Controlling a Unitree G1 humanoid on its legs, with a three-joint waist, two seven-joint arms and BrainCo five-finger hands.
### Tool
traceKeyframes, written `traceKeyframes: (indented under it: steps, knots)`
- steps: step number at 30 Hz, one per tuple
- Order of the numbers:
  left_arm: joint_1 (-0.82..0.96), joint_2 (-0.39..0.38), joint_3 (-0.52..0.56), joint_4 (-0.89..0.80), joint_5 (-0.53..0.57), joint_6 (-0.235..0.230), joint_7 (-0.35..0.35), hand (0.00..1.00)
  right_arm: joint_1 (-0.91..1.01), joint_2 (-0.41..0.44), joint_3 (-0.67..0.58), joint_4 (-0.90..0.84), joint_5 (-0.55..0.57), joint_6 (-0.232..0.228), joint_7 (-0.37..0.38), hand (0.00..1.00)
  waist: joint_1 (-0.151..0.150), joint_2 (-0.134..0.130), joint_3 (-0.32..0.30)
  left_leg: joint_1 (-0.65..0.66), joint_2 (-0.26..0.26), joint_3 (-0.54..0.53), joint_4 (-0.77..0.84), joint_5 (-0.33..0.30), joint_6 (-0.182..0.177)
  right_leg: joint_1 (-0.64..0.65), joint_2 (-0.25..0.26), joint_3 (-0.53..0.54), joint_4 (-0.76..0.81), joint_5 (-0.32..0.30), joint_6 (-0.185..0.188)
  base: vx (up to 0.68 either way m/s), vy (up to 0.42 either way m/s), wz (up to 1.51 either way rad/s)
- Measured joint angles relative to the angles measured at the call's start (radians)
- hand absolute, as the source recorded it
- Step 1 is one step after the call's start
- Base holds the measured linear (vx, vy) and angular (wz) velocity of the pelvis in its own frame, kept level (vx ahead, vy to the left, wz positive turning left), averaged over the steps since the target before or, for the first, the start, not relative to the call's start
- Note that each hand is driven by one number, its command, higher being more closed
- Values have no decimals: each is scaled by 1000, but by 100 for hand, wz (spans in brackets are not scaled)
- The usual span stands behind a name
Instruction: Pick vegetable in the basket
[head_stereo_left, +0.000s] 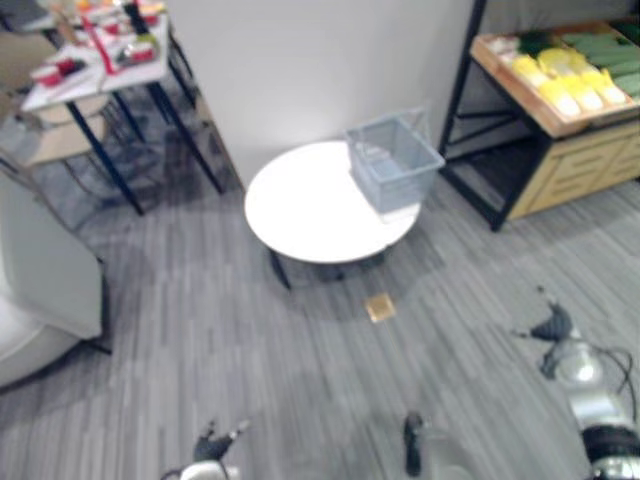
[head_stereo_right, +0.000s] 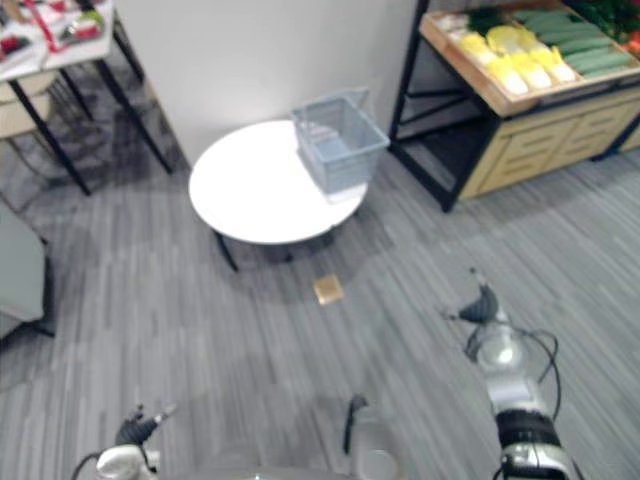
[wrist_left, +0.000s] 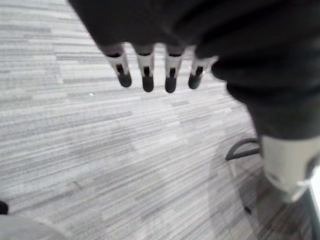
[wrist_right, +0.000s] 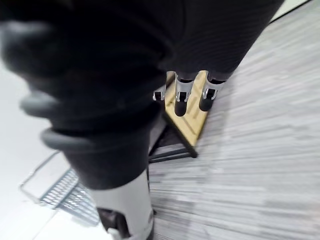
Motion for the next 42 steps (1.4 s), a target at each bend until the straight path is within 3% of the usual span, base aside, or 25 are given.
traceKeyframes:
  steps: [2, 3, 5, 6, 7, 8, 9, 11, 12, 13, 14, 15, 17, 19, 22, 24, 25, 26, 30, 33, 42]
  knots:
    - [14, -4, 0, -2, 0, 0, 0, 0, -71, -1, 56, 6, -2, 0, -16, 0, 32, -24, 20, -101, -9, 87, 88, -61, 9, 127, -9, 3, -70, -28, -20, 445, -249, 0]
    - [23, -7, 0, -4, 0, 0, 0, 0, -108, -8, 78, 7, -4, -1, -17, 0, 43, -31, 21, -142, -26, 127, 48, -83, 5, 164, -15, 6, -104, -32, -24, 381, -204, -10]
    - [34, -17, 2, -10, 0, 0, 0, 0, -170, -26, 107, 9, -18, -1, -18, 0, 61, -32, 22, -195, -61, 190, -99, -115, -14, 201, -22, 15, -145, -39, -26, 330, -79, -17]
    - [44, -20, 2, -11, 1, 1, 0, 0, -214, -38, 117, 19, -43, -4, -20, 0, 67, -34, 24, -220, -92, 237, -281, -125, -22, 230, -28, 16, -176, -44, -26, 477, 8, -3]
    - [50, -23, 4, -11, 2, 2, -1, 0, -251, -61, 142, 38, -44, -4, -23, 0, 66, -38, 24, -211, -130, 292, -525, -109, -29, 265, -36, 5, -212, -52, -15, 494, 41, 8]
    - [49, -24, 5, -11, 2, 2, -2, 0, -264, -78, 151, 43, -44, -5, -24, 0, 65, -38, 25, -200, -148, 320, -652, -82, -29, 279, -37, -3, -231, -57, -8, 457, 84, 23]
    - [49, -30, 11, -11, 6, 1, -3, 0, -282, -115, 166, 47, -54, -6, -27, 0, 65, -28, 19, -177, -171, 358, -882, -21, -33, 307, -28, -16, -259, -73, 9, 485, 137, 20]
    - [61, -36, 33, 3, 12, 3, -4, 0, -309, -133, 191, 48, -86, -6, -33, 0, 74, -21, 12, -164, -180, 355, -955, 63, 19, 319, -24, -11, -200, -156, 29, 515, 171, -1]
    - [65, -28, 36, 18, 13, 5, -8, 0, -310, -123, 210, 48, -112, -7, -32, 0, 90, -88, 7, -141, -228, 365, -957, 87, 44, 302, -74, -6, -84, -224, 75, 536, 124, -18]
    - [61, -35, 31, 29, 13, 8, -15, 0, -334, -121, 234, 61, -144, -12, -31, 0, 99, -127, 18, -110, -257, 376, -940, 66, 72, 222, -126, 5, 155, -246, 121, 532, 112, -12]
    - [61, -39, 26, 32, 13, 9, -17, 0, -359, -116, 253, 80, -166, -13, -31, 0, 99, -135, 24, -90, -265, 375, -929, 52, 88, 169, -146, 20, 305, -221, 158, 507, 99, 9]
    - [51, -36, 23, 38, 12, 12, -19, 0, -399, -116, 289, 99, -194, -12, -26, 0, 91, -152, 40, -42, -289, 353, -905, 20, 108, 69, -167, 67, 589, -147, 188, 515, 89, 47]
    - [16, -24, 5, 44, 13, 12, -17, 0, -434, -128, 310, 103, -204, -12, -18, 0, 81, -135, 65, 39, -297, 297, -909, -1, 117, -3, -159, 83, 784, -167, 141, 549, 26, 83]
    - [-19, -5, -14, 43, 19, 12, -16, 0, -503, -134, 361, 123, -223, -19, -12, 0, 67, -116, 78, 97, -290, 249, -960, -2, 114, -73, -181, 43, 685, -198, 82, 412, -38, 87]
    - [-80, 31, -21, 46, 52, 12, -18, 0, -578, -146, 382, 159, -238, -41, -4, 0, 64, -118, 96, 87, -276, 175, -991, -16, 79, -122, -208, 37, 283, -194, 84, 374, -142, 90]
    - [-85, 46, -46, 46, 59, 10, -20, 0, -590, -147, 382, 175, -239, -38, 10, 0, 69, -122, 96, 76, -271, 153, -989, -32, 46, -105, -211, 46, 56, -92, 87, 310, -223, 73]
    - [-80, 59, -56, 45, 81, 9, -22, 0, -595, -146, 385, 176, -239, -36, 10, 0, 80, -145, 98, 72, -286, 137, -983, -46, 24, -95, -222, 46, -40, 57, 90, 316, -350, 34]
    - [-79, 64, -55, 49, 97, 10, -20, 0, -633, -145, 393, 196, -240, -38, 9, 0, 92, -155, 105, 48, -290, 137, -957, -72, -14, -97, -231, 34, -91, 148, 118, 316, -350, 19]
    - [-76, 34, -65, 48, 98, 0, -21, 0, -729, -155, 414, 234, -239, -27, 8, 0, 72, -72, 125, -25, -201, 139, -945, -82, -52, -96, -141, 0, -211, 199, 79, 186, -246, 2]
    - [-77, 27, -95, 57, 98, -12, -22, 0, -807, -167, 429, 306, -240, -21, 5, 0, 61, -42, 161, -28, -177, 139, -975, -71, -70, -99, -109, -6, -246, 207, 68, 86, -107, -7]
    - [-91, 15, -209, 63, 87, -38, -21, 0, -1026, -260, 497, 488, -278, -23, -38, 0, 71, 41, 215, -174, -205, 101, -949, -66, -65, -159, -126, -38, -354, 281, 78, -17, 11, 15]
